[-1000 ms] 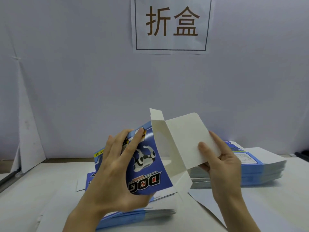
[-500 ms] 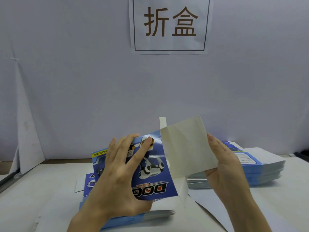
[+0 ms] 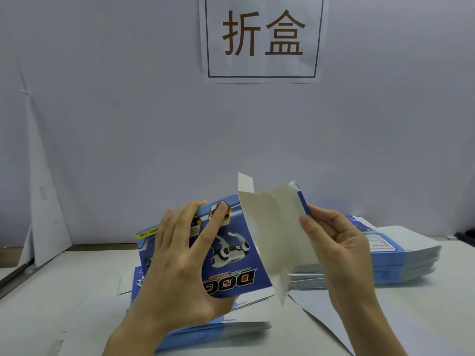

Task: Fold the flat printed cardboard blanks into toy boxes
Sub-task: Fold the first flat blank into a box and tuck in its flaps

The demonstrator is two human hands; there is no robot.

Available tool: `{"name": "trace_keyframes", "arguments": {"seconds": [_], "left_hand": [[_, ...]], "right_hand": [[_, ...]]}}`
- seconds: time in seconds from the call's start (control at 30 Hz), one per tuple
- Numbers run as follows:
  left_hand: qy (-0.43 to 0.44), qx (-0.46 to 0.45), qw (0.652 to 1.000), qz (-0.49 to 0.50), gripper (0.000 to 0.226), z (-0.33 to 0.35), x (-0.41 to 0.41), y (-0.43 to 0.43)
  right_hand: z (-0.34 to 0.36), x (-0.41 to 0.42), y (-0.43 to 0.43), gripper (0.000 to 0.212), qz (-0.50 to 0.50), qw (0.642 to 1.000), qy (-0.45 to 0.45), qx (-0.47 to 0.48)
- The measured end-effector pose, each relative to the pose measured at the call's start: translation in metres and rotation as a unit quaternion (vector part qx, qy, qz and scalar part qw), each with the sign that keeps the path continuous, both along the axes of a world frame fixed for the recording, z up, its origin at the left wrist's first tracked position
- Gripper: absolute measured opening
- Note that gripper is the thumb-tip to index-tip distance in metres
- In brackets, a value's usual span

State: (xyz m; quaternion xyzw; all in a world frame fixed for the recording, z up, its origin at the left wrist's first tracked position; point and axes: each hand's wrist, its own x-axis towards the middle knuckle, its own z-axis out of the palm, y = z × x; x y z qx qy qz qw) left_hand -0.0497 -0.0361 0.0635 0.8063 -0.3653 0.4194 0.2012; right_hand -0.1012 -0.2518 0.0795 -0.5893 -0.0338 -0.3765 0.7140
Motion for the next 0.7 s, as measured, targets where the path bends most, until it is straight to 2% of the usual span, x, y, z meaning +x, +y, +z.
{"name": "trace_keyframes", "arguments": {"seconds": [0.1, 0.17, 0.2, 0.27, 0.33, 0.37, 0.47, 0.5, 0.57, 0.63, 0.7], "left_hand": [[0.049, -0.080, 0.995, 0.032, 0.109, 0.001, -0.004, -0.003], [0.164, -0.209, 0.964, -0.004, 0.113, 0.005, -0.008, -0.006], [0.222, -0.273, 0.935, -0.040, 0.118, 0.006, -0.009, -0.007], [0.294, -0.363, 0.879, -0.093, 0.124, 0.005, -0.007, -0.009], [0.350, -0.388, 0.845, -0.110, 0.124, 0.005, -0.009, -0.013], [0.368, -0.382, 0.841, -0.109, 0.117, 0.005, -0.011, -0.015], [0.391, -0.405, 0.817, -0.123, 0.083, 0.007, -0.007, -0.013], [0.386, -0.426, 0.808, -0.125, 0.066, 0.010, -0.004, -0.008], [0.367, -0.428, 0.820, -0.097, 0.038, 0.014, 0.000, 0.002], [0.365, -0.402, 0.836, -0.077, 0.034, 0.012, 0.003, 0.007], [0.363, -0.386, 0.844, -0.085, 0.043, 0.012, 0.002, 0.008]], "right_hand": [[-0.004, 0.005, 0.000, 0.054, 0.043, 0.997, 0.039, -0.050], [-0.009, 0.007, -0.002, 0.081, 0.100, 0.986, 0.106, -0.080], [-0.011, 0.006, -0.002, 0.089, 0.144, 0.973, 0.140, -0.115], [-0.017, 0.004, 0.004, 0.101, 0.243, 0.918, 0.195, -0.245], [-0.022, 0.004, 0.020, 0.099, 0.319, 0.867, 0.204, -0.325], [-0.024, 0.005, 0.028, 0.096, 0.341, 0.860, 0.192, -0.326], [-0.024, 0.008, 0.041, 0.091, 0.340, 0.885, 0.153, -0.277], [-0.023, 0.008, 0.041, 0.094, 0.327, 0.900, 0.142, -0.251], [-0.020, 0.006, 0.037, 0.111, 0.303, 0.918, 0.126, -0.222], [-0.018, 0.002, 0.037, 0.122, 0.312, 0.916, 0.119, -0.222], [-0.017, 0.001, 0.041, 0.119, 0.313, 0.919, 0.099, -0.219]]}}
